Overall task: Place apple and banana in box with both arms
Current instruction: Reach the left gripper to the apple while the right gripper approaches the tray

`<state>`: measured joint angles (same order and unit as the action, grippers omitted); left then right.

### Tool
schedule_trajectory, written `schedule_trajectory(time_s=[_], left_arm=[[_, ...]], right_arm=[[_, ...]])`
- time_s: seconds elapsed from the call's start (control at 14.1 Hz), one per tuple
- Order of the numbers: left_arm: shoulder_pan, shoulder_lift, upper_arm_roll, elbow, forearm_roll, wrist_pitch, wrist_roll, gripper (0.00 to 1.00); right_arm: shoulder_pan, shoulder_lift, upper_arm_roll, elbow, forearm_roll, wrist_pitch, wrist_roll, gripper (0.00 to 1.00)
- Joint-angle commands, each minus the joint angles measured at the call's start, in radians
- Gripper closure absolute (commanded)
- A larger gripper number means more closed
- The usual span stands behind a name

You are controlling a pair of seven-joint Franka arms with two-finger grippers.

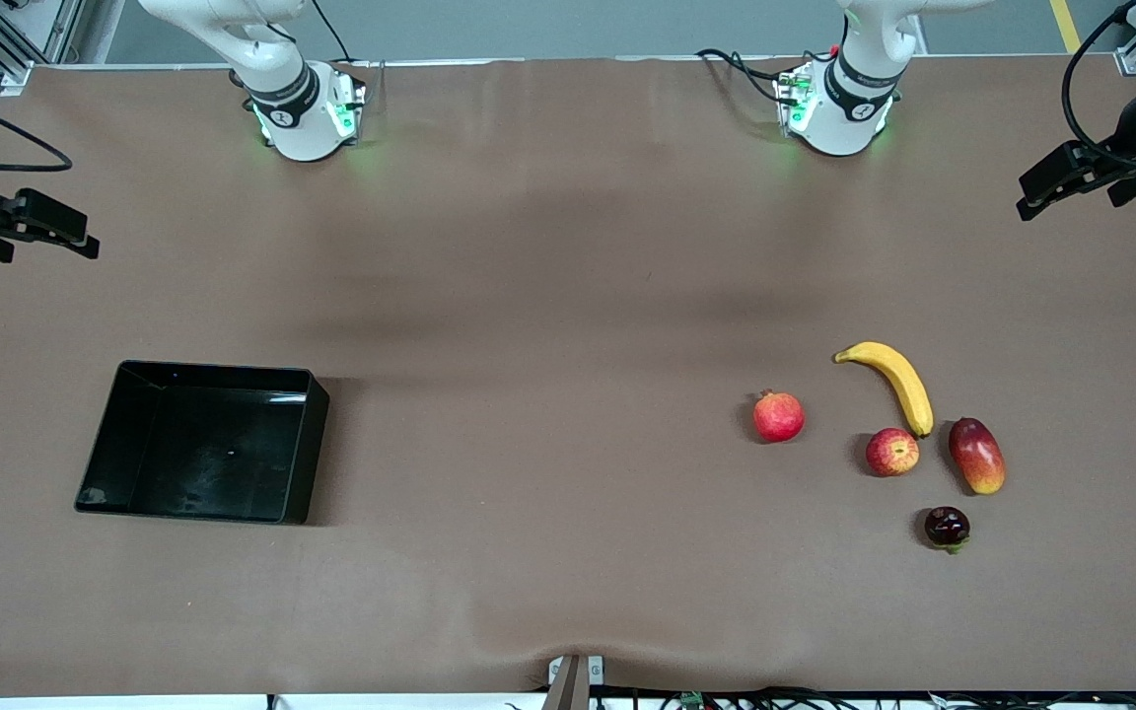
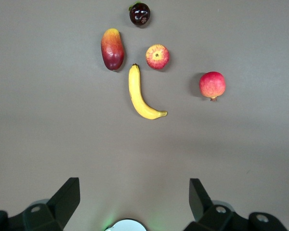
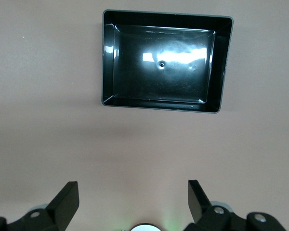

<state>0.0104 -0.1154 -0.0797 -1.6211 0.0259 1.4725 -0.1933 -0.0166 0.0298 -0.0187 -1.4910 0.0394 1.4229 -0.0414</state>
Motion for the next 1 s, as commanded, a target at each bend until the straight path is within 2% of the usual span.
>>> schedule_trajectory(time_s=[0.0, 0.21, 0.36, 0.5, 0.71, 0.92], left_arm=[[0.006, 0.016, -0.003, 0.020, -0.003, -0.017, 0.009, 0.00], [0.000, 0.040, -0.002, 0.024, 0.002, -0.017, 0.008, 0.00], [-0.004, 0.112, -0.003, 0.071, 0.051, -0.015, 0.011, 0.00], [-0.004, 0.179, -0.003, 0.072, 0.071, 0.000, 0.011, 0.00], [0.003, 0.278, -0.003, 0.054, 0.069, 0.115, -0.011, 0.00], [0.006, 0.370, -0.003, 0.015, 0.071, 0.309, -0.014, 0.00]], right_arm=[[-0.013, -0.025, 0.017, -0.047, -0.012, 0.033, 0.028, 0.00], [-0.011, -0.028, 0.017, -0.058, -0.010, 0.041, 0.028, 0.00], [-0.011, -0.028, 0.017, -0.058, -0.010, 0.044, 0.028, 0.00], [-0.011, -0.028, 0.013, -0.077, -0.010, 0.056, 0.028, 0.00], [-0.014, -0.045, 0.006, -0.172, -0.010, 0.143, 0.026, 0.00], [-0.029, -0.031, 0.006, -0.175, -0.010, 0.181, 0.026, 0.00]])
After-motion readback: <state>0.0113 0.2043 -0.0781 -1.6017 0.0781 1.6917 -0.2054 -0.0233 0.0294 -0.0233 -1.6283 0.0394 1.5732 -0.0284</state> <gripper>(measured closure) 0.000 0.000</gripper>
